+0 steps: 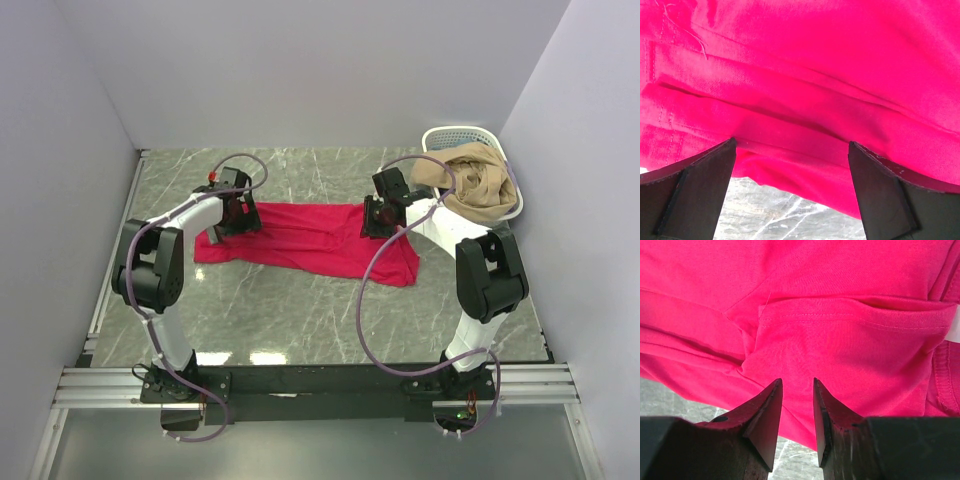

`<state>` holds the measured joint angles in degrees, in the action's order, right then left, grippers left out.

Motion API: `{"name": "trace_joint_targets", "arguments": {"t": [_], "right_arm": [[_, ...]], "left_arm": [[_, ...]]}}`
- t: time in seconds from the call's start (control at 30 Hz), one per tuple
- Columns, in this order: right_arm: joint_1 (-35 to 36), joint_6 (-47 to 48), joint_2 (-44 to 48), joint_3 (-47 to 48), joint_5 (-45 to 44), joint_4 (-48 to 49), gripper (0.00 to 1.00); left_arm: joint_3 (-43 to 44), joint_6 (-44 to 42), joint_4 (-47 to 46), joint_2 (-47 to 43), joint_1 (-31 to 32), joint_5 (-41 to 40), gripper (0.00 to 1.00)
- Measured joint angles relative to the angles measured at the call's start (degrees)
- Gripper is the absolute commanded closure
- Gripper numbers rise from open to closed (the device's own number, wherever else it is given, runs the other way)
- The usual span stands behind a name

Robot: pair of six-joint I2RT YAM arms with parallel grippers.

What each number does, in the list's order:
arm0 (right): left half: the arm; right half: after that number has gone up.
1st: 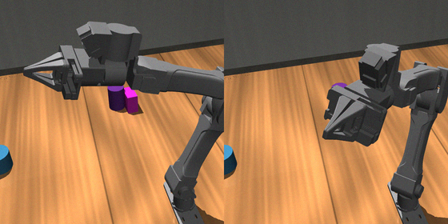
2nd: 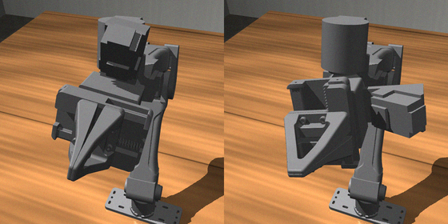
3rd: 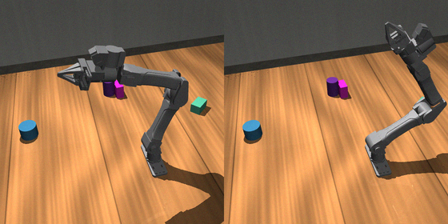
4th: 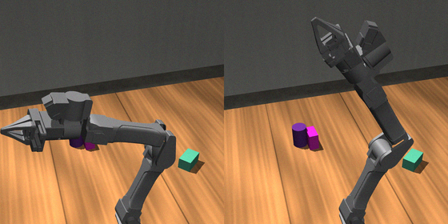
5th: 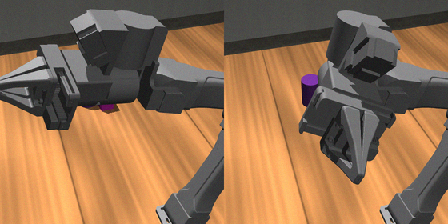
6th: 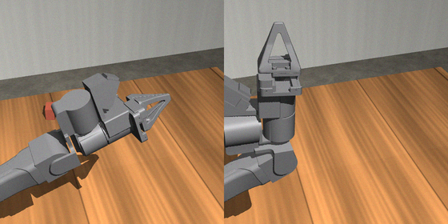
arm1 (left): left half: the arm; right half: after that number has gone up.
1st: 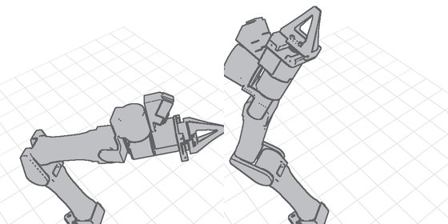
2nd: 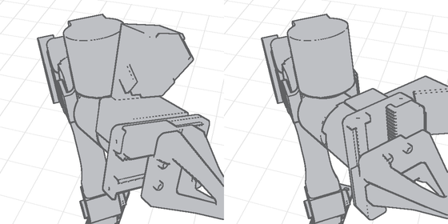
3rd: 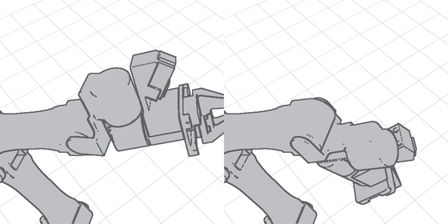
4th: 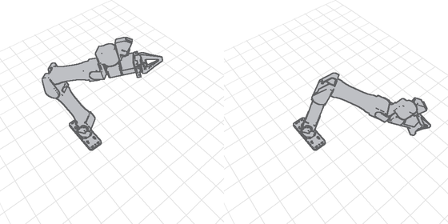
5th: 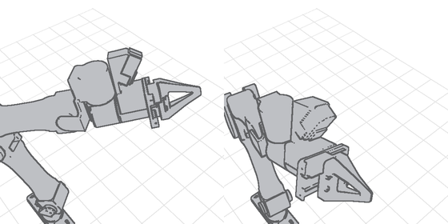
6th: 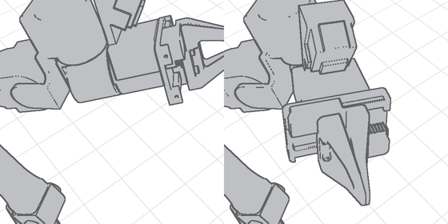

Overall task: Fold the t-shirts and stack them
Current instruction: Fold the tshirt

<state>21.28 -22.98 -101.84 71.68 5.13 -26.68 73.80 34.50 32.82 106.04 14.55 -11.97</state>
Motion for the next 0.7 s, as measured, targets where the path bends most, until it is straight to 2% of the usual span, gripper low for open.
{"name": "trace_joint_targets", "arguments": {"t": [0.7], "right_arm": [[0.00, 0.13, -0.07, 0.00, -0.13, 0.02, 0.61]], "left_arm": [[-3.52, 0.09, -0.24, 0.17, -0.17, 0.33, 0.01]]}}
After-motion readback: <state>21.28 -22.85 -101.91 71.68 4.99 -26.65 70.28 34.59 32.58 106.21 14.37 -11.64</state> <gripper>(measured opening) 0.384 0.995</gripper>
